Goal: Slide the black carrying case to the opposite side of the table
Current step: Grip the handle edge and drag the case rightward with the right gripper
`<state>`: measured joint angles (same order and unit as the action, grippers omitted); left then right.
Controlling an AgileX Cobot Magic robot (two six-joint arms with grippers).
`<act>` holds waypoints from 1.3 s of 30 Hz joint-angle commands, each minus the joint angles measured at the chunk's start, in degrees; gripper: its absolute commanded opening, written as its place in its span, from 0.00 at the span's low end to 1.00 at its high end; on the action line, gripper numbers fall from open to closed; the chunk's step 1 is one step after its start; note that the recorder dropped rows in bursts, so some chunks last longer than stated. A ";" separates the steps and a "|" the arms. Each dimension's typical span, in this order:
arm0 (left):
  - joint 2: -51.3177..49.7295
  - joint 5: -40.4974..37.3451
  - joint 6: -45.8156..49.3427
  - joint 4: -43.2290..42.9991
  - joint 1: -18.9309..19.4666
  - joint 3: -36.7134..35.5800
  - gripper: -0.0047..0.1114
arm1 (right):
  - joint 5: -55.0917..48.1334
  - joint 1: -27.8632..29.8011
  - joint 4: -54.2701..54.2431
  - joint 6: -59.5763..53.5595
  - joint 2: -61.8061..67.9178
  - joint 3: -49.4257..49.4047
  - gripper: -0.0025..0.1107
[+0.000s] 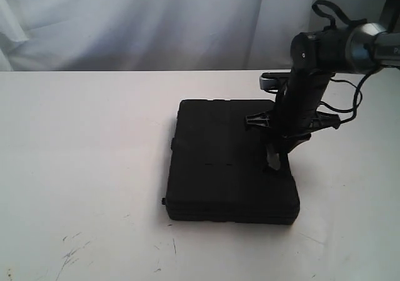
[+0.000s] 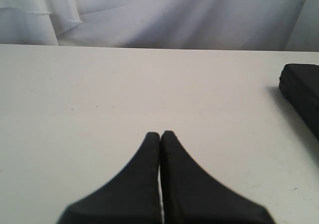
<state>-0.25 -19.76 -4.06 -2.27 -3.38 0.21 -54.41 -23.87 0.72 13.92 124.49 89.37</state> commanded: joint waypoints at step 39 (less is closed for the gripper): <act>0.25 0.61 -0.09 -0.02 0.04 -0.21 0.04 | -8.09 15.32 11.93 -4.33 -1.32 -0.09 0.02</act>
<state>-0.25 -19.73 -4.06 -2.27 -3.38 0.21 -62.22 -9.67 10.09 10.28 123.88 89.27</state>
